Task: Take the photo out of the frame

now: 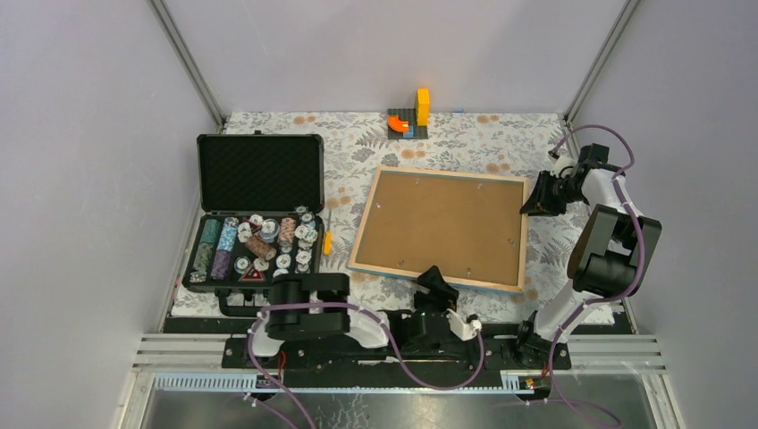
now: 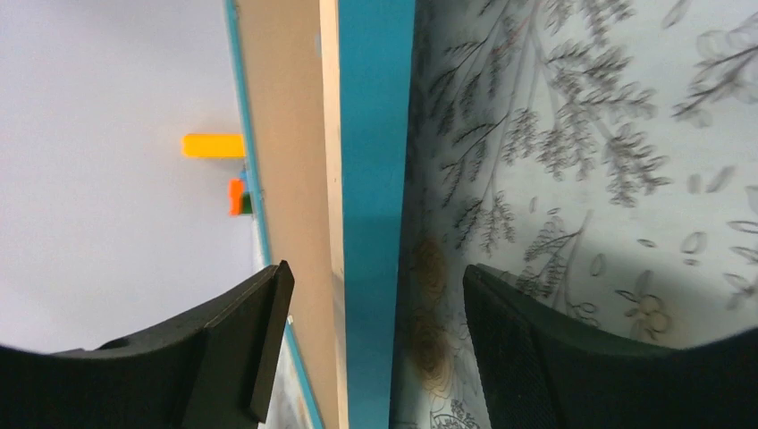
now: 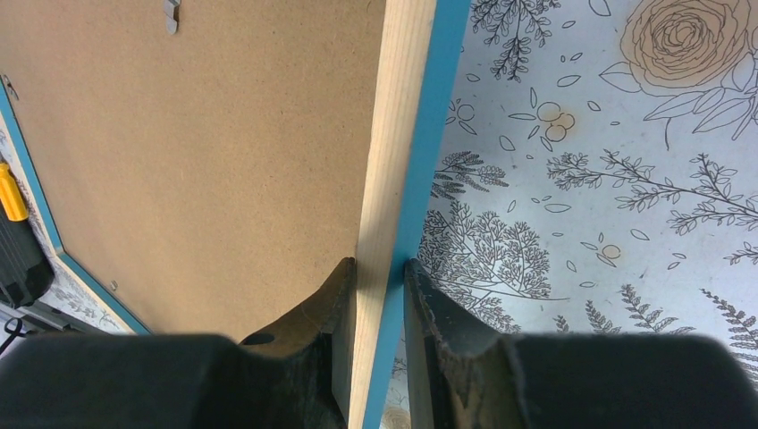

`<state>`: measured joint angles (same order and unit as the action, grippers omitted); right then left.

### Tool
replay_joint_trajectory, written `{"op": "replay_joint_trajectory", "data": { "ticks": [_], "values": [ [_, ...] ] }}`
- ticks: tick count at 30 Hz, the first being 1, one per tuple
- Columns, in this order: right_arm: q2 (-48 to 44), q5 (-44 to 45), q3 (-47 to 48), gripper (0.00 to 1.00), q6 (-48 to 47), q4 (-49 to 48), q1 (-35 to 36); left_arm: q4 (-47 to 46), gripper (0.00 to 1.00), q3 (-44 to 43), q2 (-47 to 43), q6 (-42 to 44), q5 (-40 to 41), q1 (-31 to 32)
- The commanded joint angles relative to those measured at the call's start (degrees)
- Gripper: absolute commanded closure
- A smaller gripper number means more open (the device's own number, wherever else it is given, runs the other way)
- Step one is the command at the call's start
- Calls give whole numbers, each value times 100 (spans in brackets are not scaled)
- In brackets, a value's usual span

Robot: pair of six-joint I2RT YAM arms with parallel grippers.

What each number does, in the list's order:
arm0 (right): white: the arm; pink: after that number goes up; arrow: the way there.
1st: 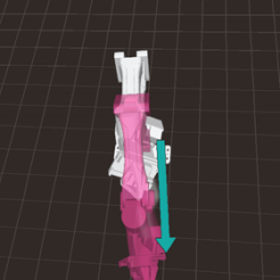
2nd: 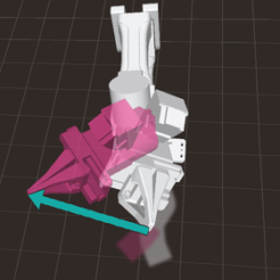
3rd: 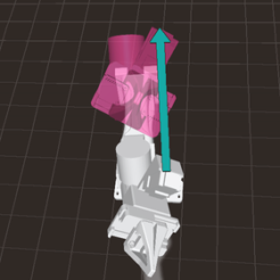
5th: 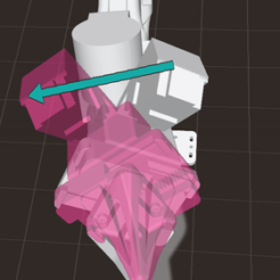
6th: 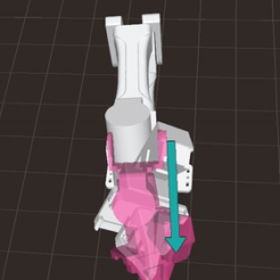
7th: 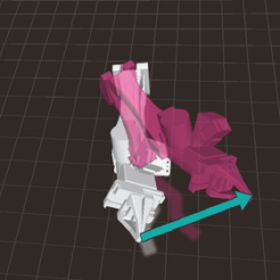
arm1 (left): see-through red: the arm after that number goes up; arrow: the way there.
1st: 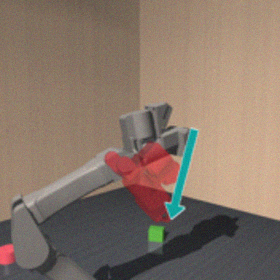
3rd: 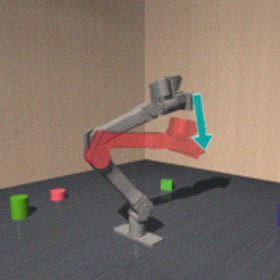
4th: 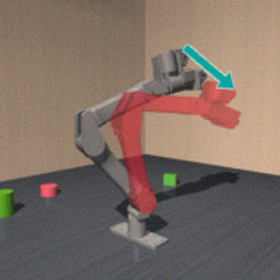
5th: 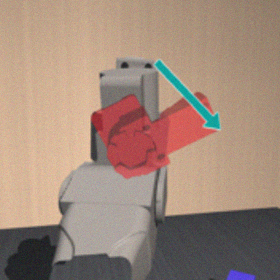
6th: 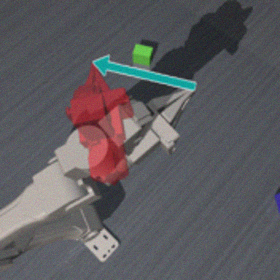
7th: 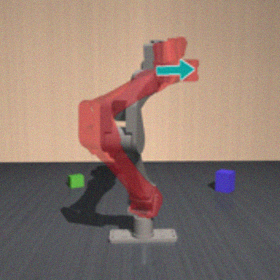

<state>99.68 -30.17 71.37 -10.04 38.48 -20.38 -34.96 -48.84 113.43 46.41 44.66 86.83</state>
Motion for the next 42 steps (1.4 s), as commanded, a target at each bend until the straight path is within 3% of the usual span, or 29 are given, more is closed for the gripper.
{"op": "replay_joint_trajectory", "data": {
  "ticks": [1, 4, 8, 15, 20, 22, 25, 26, 32, 37, 42],
  "values": [
    [-446, -492, 25, 84, 62, 143, -1, -2331, 25, 300, 559, 1138, 741, -16],
    [-504, -473, -30, 85, 32, 162, -1, -3071, 30, 272, 671, 1644, 871, -53],
    [-577, -420, -80, 85, -4, 199, -1, -3207, 43, 125, 527, 1734, 980, -128],
    [-693, -463, -33, 84, 7, 285, -1, -3239, 80, 69, 347, 1994, 983, -174],
    [-817, -420, -8, 84, -69, 424, -10, -3338, 94, -7, 373, 2094, 1000, -244],
    [-884, -419, -39, 84, -87, 454, -5, -3592, 88, 1, 415, 2265, 978, -262],
    [-941, -437, -94, 84, -86, 461, -10, -3930, 58, -12, 552, 2506, 930, -294],
    [-949, -453, -109, 84, -79, 461, -10, -4131, 54, -12, 641, 2634, 911, -310],
    [-956, -494, -178, 85, -112, 468, -10, -5320, 50, 69, 1061, 3181, 584, -351],
    [-982, -525, -185, 85, -130, 502, -10, -5574, 49, 12, 1249, 3184, 322, -376],
    [-1017, -549, -185, 85, -164, 569, -8, -5636, 59, -35, 1361, 3313, 173, -409]
  ]
}}
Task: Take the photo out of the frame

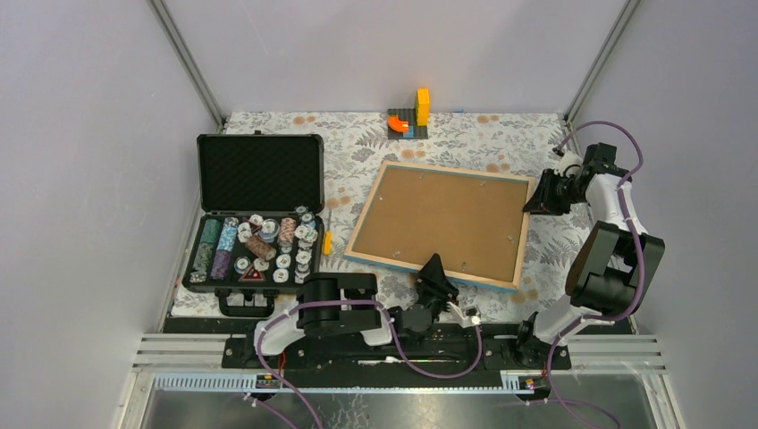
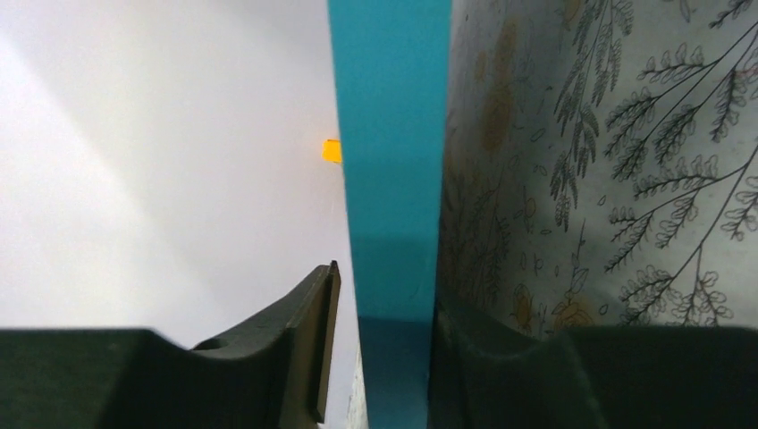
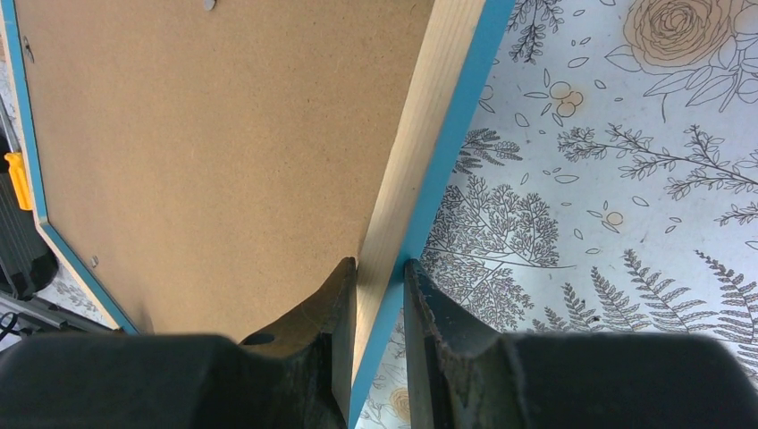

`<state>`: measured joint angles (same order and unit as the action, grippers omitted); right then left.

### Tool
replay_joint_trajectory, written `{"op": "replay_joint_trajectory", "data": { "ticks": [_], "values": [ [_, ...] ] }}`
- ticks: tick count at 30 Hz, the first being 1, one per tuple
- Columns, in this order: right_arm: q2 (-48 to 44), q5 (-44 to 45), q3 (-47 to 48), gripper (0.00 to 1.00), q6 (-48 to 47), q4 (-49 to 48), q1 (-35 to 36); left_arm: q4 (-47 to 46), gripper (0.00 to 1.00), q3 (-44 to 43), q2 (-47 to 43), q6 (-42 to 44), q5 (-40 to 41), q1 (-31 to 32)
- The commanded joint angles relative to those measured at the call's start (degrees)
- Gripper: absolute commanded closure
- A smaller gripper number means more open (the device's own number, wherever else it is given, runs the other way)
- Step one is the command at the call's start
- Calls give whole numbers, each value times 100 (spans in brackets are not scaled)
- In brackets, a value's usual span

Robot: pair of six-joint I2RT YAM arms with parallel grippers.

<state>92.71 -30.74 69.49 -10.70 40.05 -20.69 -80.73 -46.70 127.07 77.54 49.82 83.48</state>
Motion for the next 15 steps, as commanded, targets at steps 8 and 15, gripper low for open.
{"op": "replay_joint_trajectory", "data": {
  "ticks": [8, 15],
  "values": [
    [-402, -609, 39, 73, -193, 627, 25, -1063, 89, -333, -133, 365, -429, -226],
    [-446, -377, 507, 38, -86, 684, 25, -1025, 100, -235, -398, 527, -577, -193]
  ]
}}
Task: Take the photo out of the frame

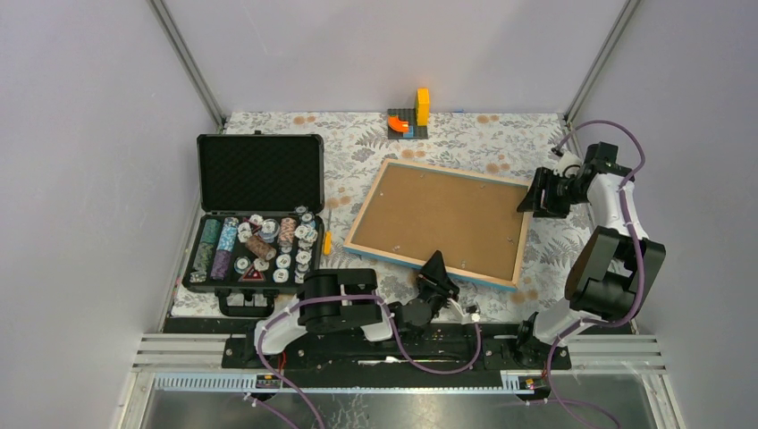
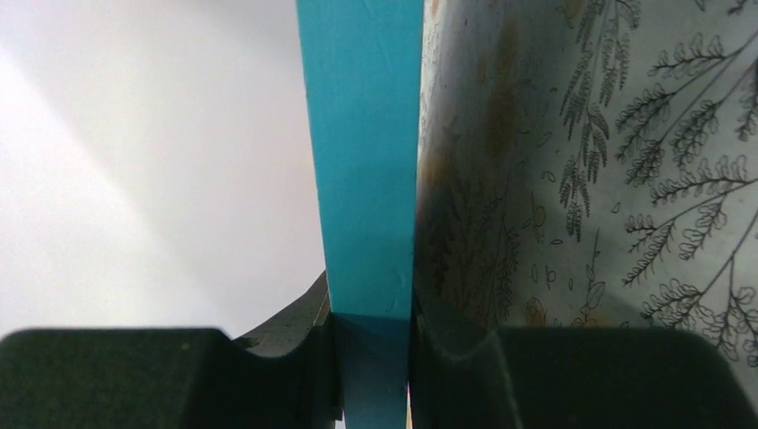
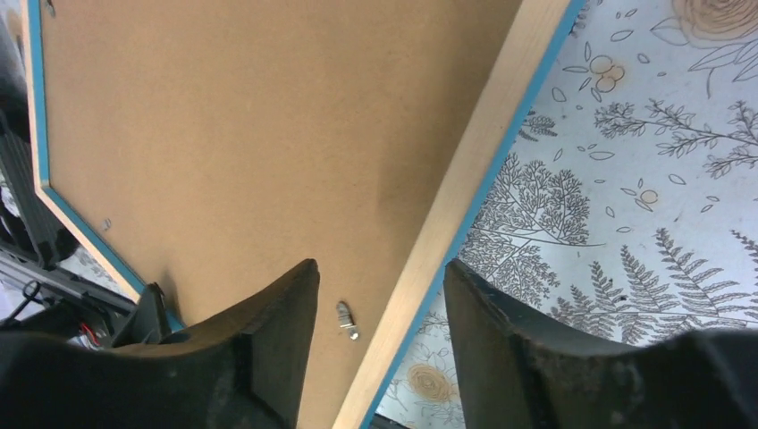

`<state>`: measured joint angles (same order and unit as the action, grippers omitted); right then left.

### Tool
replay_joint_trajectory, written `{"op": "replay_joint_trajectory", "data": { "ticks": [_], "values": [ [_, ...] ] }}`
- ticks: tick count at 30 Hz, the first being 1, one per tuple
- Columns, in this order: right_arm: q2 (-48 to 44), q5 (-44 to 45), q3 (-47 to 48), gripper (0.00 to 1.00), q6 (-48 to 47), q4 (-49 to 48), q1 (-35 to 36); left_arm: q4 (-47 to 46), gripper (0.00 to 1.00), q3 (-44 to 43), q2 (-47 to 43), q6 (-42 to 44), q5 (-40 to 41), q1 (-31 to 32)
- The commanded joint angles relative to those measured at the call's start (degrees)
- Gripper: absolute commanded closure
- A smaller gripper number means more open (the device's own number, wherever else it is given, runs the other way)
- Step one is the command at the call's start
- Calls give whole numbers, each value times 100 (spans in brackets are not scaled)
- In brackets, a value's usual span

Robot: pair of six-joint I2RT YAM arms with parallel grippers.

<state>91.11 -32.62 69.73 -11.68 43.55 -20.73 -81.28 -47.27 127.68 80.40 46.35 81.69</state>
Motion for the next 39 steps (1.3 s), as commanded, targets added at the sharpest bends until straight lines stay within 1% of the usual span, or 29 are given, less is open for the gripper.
{"op": "replay_joint_trajectory", "data": {
  "ticks": [1, 4, 6, 8, 9, 12, 15, 17, 19, 22, 24, 27, 28, 29, 35, 39],
  "values": [
    [-280, -150, 593, 32, 43, 330, 26, -963, 100, -159, -533, 255, -241, -6],
    [-201, -86, 997, 20, 104, 390, 25, -775, 100, -94, -807, 159, -283, 13],
    [-142, -65, 1323, 14, 149, 493, 2, -556, 100, -90, -998, 41, -284, 15],
    [-99, -81, 1675, 4, 245, 539, -68, -399, 100, -117, -1192, -22, -284, 14],
    [-94, -86, 1827, 1, 311, 540, -123, -302, 100, -143, -1288, -57, -284, 14],
    [-91, -163, 2264, 0, 491, 536, -294, 241, 100, -261, -1721, -400, -257, 14],
    [-64, -295, 2548, 0, 589, 537, -464, 1197, 100, -434, -2290, -1064, -230, 11],
    [-37, -380, 2681, 0, 661, 527, -575, 2027, 100, -655, -2652, -1604, -126, 15],
    [-17, -483, 2772, 0, 734, 481, -697, 2436, 100, -863, -2870, -1848, 54, 8],
    [71, -599, 2956, 0, 831, 465, -806, 3105, 100, -1070, -3147, -2226, 70, -48],
    [120, -657, 3053, 0, 859, 498, -850, 4019, 100, -1391, -3344, -2808, 53, -144],
    [143, -667, 3134, 0, 855, 497, -899, 6112, 100, -2147, -3588, -4126, -380, -439],
    [146, -675, 3150, 0, 853, 499, -911, 6618, 100, -2379, -3613, -4432, -503, -545],
    [152, -680, 3159, 0, 848, 498, -922, 6932, 100, -2528, -3633, -4602, -586, -634],
    [205, -695, 3255, 0, 756, 603, -1016, 8426, 100, -3252, -3714, -5631, -1135, -1077],
    [223, -752, 3274, 0, 740, 619, -1072, 8828, 100, -3531, -3718, -5872, -1398, -1210]
  ]
}}
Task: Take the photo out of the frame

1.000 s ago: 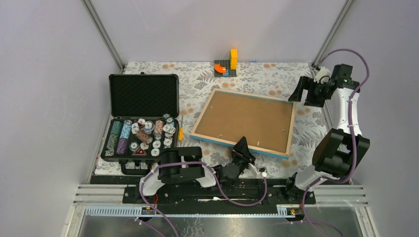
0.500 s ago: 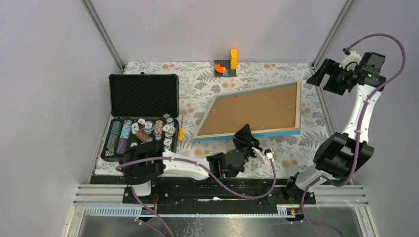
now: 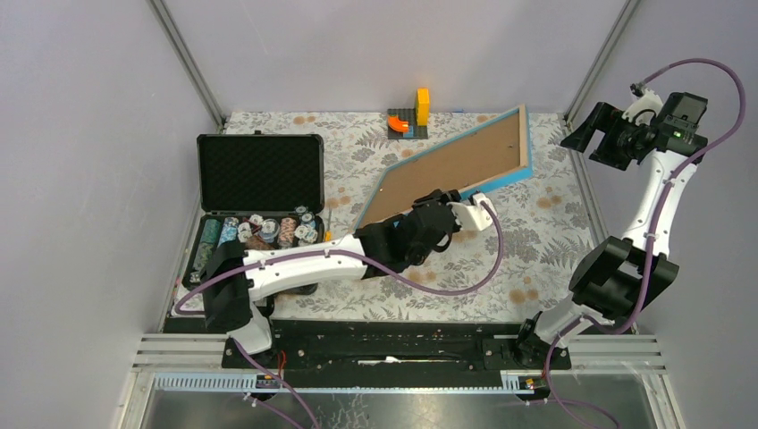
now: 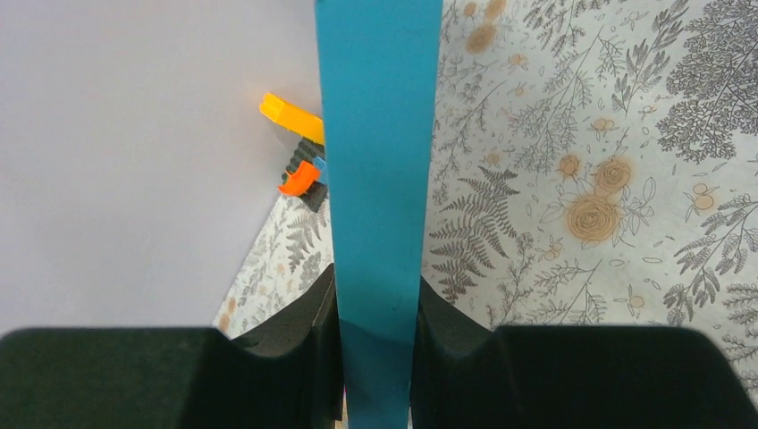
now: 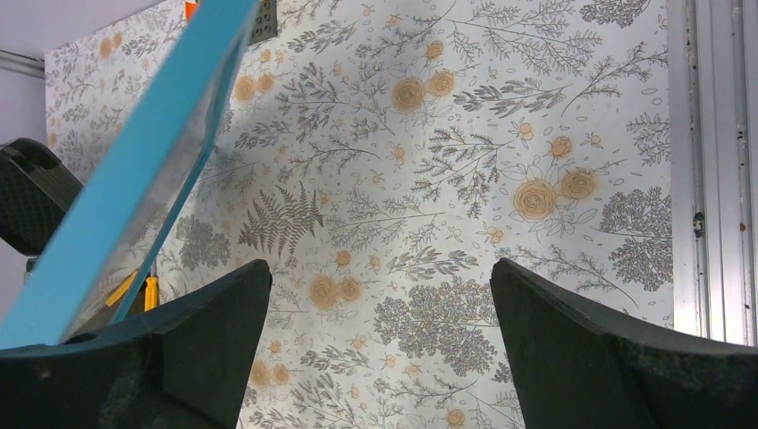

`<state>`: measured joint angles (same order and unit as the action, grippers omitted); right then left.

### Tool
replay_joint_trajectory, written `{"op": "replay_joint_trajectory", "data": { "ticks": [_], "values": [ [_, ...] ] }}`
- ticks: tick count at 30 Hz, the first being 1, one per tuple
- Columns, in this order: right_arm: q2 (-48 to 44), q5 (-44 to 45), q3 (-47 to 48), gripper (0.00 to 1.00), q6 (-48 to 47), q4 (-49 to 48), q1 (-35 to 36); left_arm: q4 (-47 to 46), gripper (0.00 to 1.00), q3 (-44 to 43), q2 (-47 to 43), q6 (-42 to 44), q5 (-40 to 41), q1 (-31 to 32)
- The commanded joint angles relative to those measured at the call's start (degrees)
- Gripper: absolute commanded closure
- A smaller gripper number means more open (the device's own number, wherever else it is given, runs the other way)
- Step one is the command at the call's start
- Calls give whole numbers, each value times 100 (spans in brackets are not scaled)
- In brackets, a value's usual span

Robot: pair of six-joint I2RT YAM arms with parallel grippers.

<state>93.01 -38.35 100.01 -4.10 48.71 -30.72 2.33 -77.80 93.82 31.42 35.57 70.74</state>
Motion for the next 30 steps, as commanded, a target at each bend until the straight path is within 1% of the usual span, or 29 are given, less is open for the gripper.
{"op": "replay_joint_trajectory", "data": {
  "ticks": [1, 4, 8, 14, 17, 22, 25, 30],
  "values": [
    [33, -194, 242, 0, -15, 108, -79, 615, 100, -587, -311, -1056, -420, -174],
    [33, -232, 215, 0, -16, 113, -85, 1085, 100, -1031, -263, -1403, -887, -467],
    [15, -291, 108, 0, -53, 104, -84, 1135, 100, -1249, -253, -1422, -1071, -658],
    [16, -398, -34, 0, -173, 117, -90, 1141, 100, -1293, -255, -1446, -1188, -693],
    [24, -514, -25, 0, -413, 231, -84, 1182, 100, -1265, -261, -1468, -1358, -719],
    [41, -364, 185, 0, -703, 523, -92, 1270, 100, -1100, -302, -1270, -1469, -734],
    [-40, -346, 298, 0, -857, 608, -93, 1427, 100, -1111, -343, -1174, -1690, -816],
    [-250, -725, 554, 0, -1474, 810, -92, 1566, 100, -1164, -366, -725, -1866, -855]
  ]
}}
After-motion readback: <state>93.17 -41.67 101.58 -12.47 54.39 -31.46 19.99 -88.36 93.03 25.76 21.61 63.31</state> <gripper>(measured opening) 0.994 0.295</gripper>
